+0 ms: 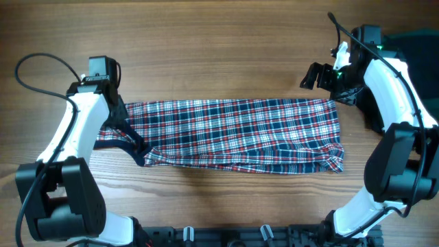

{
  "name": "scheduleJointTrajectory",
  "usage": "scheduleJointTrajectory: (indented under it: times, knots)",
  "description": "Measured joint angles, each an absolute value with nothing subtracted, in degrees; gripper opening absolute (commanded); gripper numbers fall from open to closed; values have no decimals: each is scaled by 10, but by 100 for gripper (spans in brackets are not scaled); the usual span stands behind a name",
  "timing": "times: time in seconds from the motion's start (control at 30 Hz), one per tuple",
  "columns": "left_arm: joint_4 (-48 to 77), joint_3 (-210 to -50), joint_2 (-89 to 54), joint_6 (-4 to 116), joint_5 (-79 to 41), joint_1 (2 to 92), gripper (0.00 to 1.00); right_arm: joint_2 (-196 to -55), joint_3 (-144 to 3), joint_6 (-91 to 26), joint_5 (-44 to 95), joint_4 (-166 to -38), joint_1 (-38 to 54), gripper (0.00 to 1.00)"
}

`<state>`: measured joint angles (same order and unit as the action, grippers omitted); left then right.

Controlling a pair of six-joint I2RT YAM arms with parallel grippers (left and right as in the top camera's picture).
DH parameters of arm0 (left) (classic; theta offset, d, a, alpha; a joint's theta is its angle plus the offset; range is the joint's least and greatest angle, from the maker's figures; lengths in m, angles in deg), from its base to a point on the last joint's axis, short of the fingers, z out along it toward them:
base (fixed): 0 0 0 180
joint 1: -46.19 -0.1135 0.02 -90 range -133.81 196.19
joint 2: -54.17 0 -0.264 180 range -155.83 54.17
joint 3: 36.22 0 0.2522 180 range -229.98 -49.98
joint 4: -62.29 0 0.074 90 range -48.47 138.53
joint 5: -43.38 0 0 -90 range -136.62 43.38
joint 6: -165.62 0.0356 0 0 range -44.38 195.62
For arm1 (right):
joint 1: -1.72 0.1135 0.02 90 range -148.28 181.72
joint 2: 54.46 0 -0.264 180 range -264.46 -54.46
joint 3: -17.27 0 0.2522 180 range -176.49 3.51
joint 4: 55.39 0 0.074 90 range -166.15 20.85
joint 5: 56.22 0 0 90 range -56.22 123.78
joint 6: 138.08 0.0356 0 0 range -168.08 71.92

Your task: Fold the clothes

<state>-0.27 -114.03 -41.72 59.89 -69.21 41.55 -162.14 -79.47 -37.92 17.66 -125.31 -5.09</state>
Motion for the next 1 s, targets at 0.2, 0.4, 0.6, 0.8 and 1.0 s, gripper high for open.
scheduleJointTrajectory:
  times: [0.2,0.4,0.6,0.8,1.0]
  knots:
    - [-43,-1140,-417,542,-728,398,17,-1621,-795,-379,177,-1257,-51,100]
    - [-62,-1140,-417,500,-738,346,35,-1621,-795,-379,177,-1262,-51,100]
    - [-59,-1141,-415,473,-738,353,8,-1621,-795,-379,172,-1266,-51,100]
    - [-21,-1185,-308,455,-681,448,4,-1621,-795,-379,170,-1266,-51,100]
    - [60,-1194,-338,456,-564,495,4,-1621,-795,-379,160,-1272,-51,100]
